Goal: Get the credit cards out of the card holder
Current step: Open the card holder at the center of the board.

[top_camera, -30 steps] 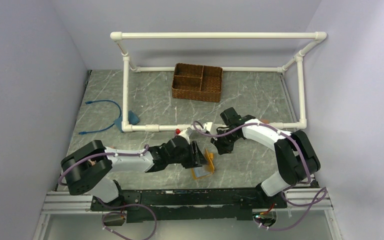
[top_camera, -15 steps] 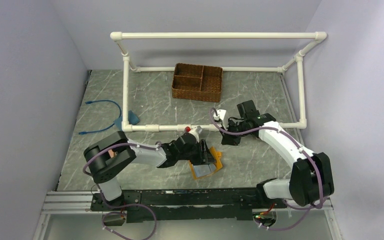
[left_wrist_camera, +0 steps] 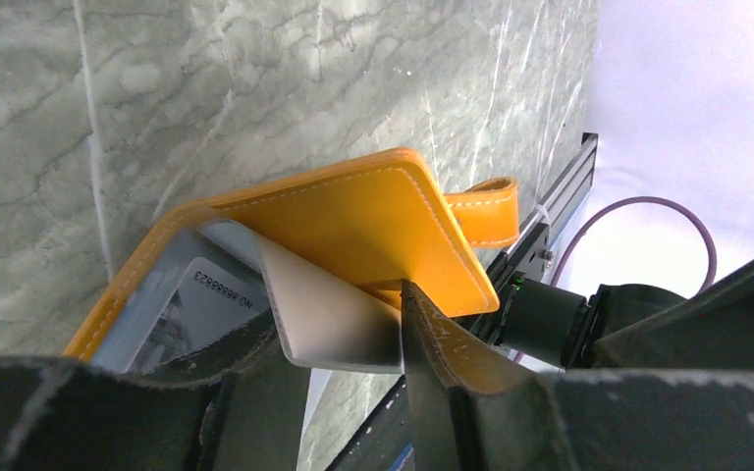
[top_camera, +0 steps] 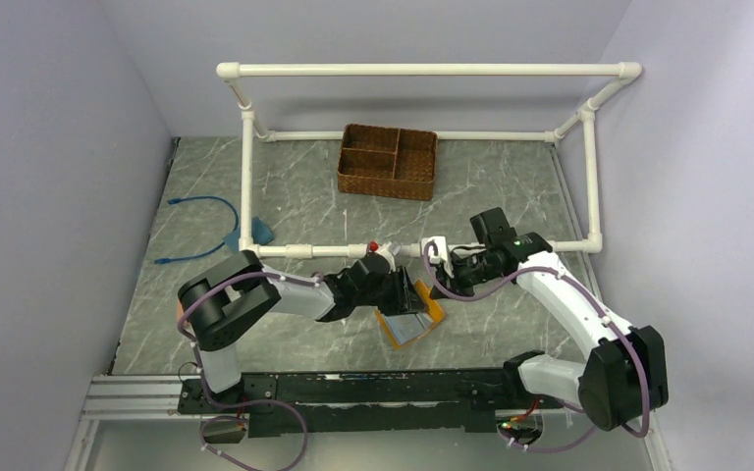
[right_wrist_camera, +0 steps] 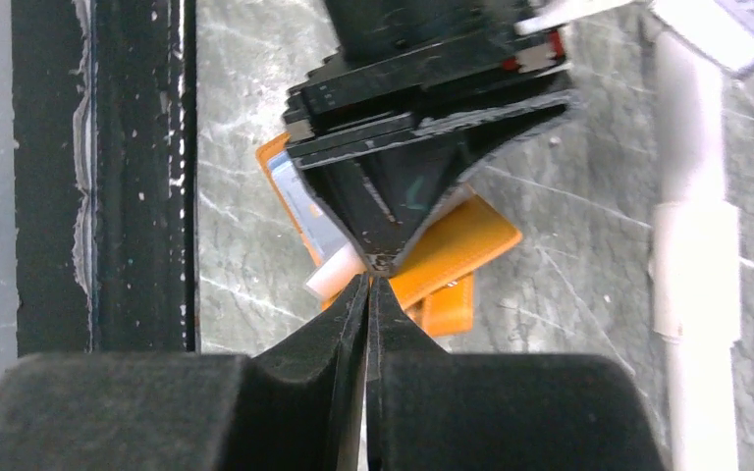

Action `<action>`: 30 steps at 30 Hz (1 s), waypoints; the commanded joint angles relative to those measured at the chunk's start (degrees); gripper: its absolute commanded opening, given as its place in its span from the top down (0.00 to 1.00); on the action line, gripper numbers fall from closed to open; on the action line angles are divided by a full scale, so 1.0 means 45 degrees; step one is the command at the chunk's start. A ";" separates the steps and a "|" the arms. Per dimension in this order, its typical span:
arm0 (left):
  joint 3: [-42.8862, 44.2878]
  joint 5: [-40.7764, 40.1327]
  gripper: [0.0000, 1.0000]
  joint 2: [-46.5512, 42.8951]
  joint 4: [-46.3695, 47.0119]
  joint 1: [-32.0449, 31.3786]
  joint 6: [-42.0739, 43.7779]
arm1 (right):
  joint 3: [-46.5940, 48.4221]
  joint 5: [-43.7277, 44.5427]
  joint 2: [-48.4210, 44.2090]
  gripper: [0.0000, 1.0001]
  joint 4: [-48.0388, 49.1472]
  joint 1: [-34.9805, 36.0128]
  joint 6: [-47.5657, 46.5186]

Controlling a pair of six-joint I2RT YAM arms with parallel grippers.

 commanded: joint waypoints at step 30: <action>-0.1441 -0.0732 0.36 -0.1814 0.1425 0.0418 -0.0162 | -0.2073 0.5484 0.0867 1.00 0.4589 0.2192 0.0878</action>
